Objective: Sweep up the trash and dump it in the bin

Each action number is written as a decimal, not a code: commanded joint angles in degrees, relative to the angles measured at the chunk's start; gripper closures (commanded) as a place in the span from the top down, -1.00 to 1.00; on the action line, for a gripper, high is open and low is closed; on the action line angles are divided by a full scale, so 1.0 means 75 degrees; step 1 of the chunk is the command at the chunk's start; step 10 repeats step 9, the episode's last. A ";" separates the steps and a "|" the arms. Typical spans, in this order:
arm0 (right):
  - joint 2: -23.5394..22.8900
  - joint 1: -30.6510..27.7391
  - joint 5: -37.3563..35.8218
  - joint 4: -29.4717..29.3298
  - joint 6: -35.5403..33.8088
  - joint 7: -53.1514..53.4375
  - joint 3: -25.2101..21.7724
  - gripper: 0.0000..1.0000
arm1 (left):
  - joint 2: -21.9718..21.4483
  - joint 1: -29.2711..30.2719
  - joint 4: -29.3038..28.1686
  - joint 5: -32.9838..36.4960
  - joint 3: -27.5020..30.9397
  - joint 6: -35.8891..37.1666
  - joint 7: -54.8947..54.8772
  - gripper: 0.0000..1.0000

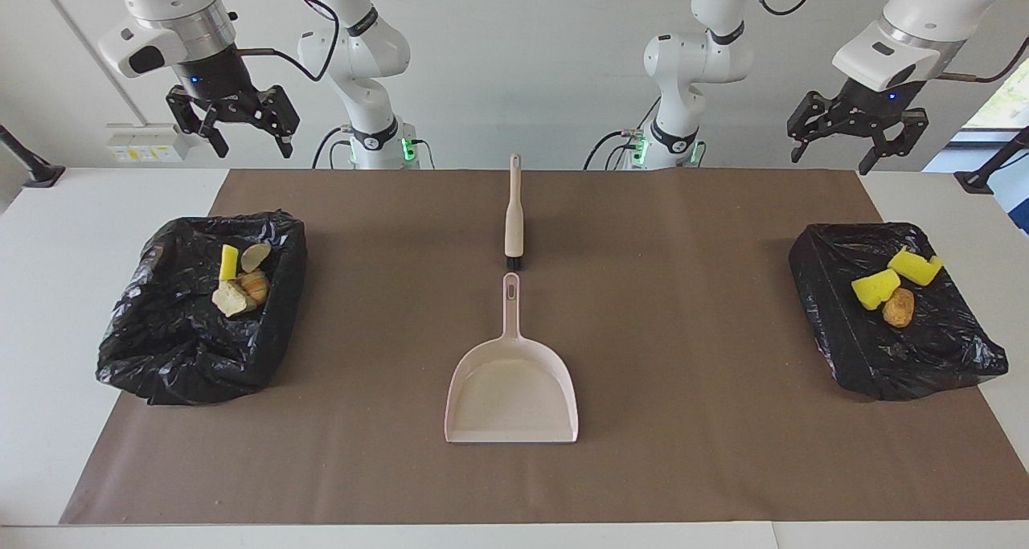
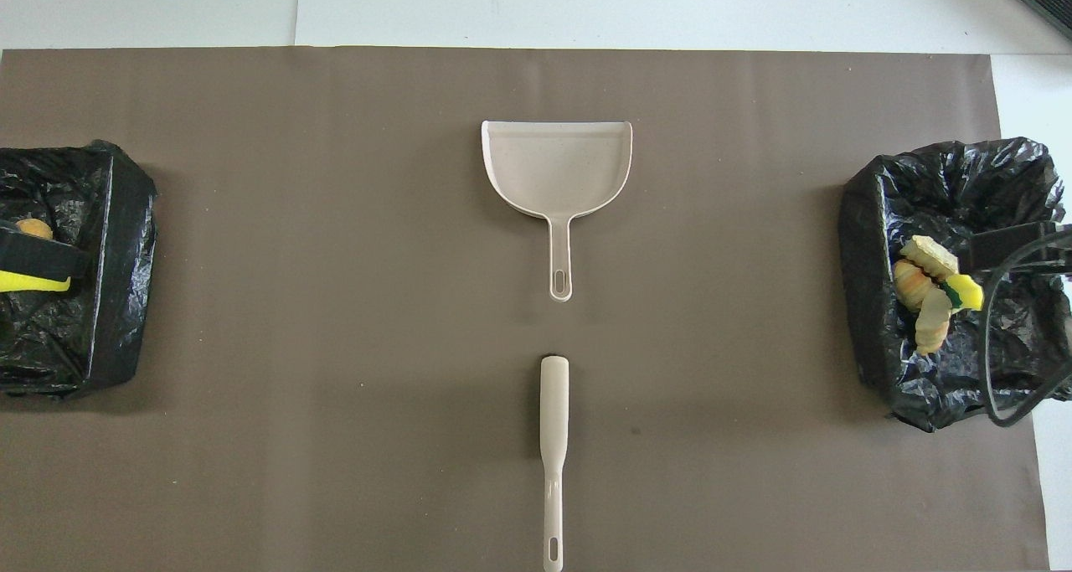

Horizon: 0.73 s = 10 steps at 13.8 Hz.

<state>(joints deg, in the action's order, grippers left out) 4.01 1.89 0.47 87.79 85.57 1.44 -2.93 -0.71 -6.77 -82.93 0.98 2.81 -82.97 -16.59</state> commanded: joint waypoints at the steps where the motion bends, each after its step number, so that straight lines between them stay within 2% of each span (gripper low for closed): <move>1: 0.0028 -0.0077 0.0124 -0.0033 -0.0006 -0.0203 0.0050 1.00 | -0.0058 0.0071 -0.0051 0.0138 -0.0058 0.0106 -0.0003 1.00; 4: 0.0028 -0.0065 0.0124 -0.0033 -0.0006 -0.0203 0.0050 1.00 | -0.0093 0.0071 -0.0051 0.0127 -0.0058 0.0059 0.1130 1.00; 10: 0.0028 -0.0065 0.0124 -0.0033 -0.0006 -0.0203 0.0050 1.00 | -0.0105 0.0141 -0.0063 0.0138 -0.0058 0.0047 0.1134 1.00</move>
